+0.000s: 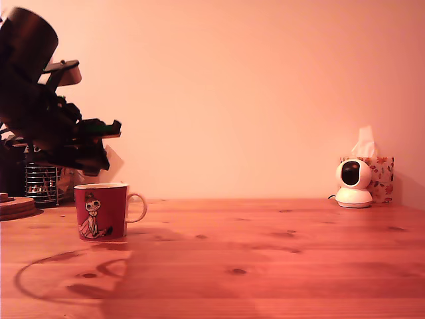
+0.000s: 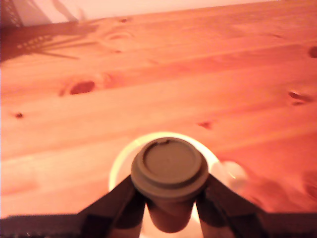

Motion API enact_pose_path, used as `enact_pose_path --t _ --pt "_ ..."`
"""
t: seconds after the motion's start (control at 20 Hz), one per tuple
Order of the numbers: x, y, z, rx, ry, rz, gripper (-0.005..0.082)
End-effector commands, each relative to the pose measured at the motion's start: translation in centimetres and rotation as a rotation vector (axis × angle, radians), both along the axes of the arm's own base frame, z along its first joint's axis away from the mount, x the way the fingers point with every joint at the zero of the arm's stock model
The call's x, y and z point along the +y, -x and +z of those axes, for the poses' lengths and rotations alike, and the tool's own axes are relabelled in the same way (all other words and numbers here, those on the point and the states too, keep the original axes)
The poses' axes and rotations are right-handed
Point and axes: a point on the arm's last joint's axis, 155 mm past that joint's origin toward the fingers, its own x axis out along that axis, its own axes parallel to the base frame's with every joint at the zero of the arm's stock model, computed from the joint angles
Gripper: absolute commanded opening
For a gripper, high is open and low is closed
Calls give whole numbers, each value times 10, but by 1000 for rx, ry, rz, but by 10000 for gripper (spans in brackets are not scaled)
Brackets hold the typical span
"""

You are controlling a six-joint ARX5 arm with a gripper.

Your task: Pick up the coffee capsules on the table and drop them inside the coffee cup

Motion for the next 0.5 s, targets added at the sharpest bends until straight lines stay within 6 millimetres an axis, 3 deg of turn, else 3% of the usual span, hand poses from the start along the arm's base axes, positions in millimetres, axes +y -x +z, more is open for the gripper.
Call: enact_pose_path --t 0.0,0.2,0.45 --pt "-2 -10 0 -11 -9 -8 159" --pt "-10 -21 -6 26 -23 -33 163" --pt "-11 -18 -14 80 -32 -44 163"
